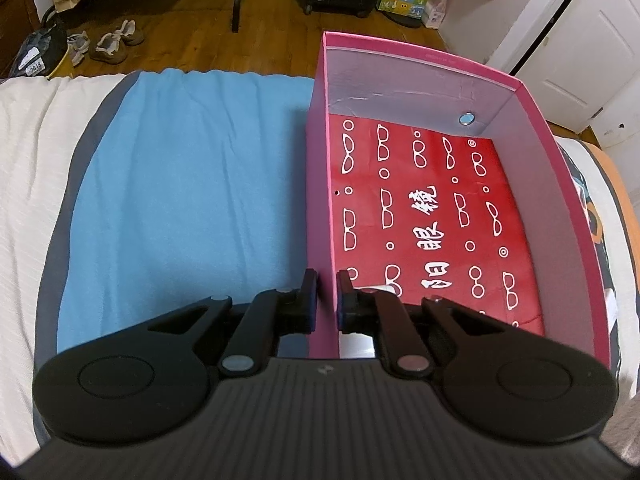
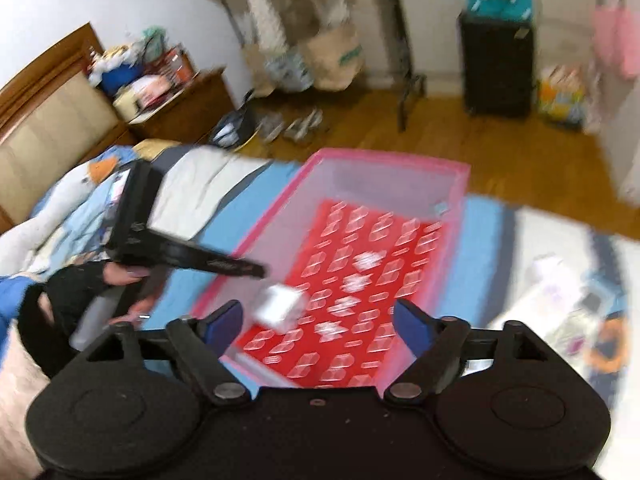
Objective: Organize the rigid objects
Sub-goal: 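Carry the white charger into the pink box and open the right gripper, then grasp the white remote with the right gripper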
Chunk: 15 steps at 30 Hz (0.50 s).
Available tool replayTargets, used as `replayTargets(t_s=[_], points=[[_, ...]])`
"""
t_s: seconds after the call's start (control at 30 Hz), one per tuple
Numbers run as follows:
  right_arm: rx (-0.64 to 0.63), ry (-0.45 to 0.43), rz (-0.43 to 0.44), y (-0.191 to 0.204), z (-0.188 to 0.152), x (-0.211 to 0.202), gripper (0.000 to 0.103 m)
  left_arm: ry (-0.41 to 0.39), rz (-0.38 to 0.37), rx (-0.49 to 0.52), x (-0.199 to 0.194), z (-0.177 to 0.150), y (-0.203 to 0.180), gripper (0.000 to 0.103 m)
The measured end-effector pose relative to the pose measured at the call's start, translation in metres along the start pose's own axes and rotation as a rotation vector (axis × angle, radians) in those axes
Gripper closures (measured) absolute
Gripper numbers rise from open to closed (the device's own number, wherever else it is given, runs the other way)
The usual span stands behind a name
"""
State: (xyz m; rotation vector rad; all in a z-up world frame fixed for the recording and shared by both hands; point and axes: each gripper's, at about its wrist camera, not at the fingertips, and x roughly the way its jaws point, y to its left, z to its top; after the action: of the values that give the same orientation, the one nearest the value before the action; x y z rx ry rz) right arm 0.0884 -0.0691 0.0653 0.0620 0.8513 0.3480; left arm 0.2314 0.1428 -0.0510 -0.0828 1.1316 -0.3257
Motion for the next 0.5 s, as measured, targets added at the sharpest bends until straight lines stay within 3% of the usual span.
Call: replayTargets(t_s=[0.13, 0.4, 0.5], points=[[0.075, 0.039, -0.116, -0.035, -0.010, -0.001, 0.015, -0.011, 0.006, -0.011, -0.003, -0.001, -0.001, 0.096], [0.309, 0.124, -0.110, -0.109, -0.037, 0.024, 0.016, -0.011, 0.034, -0.002, -0.004, -0.001, -0.005, 0.096], [0.245, 0.161, -0.104, -0.113, -0.042, 0.037, 0.017, -0.012, 0.038, 0.003, -0.005, -0.001, -0.005, 0.096]])
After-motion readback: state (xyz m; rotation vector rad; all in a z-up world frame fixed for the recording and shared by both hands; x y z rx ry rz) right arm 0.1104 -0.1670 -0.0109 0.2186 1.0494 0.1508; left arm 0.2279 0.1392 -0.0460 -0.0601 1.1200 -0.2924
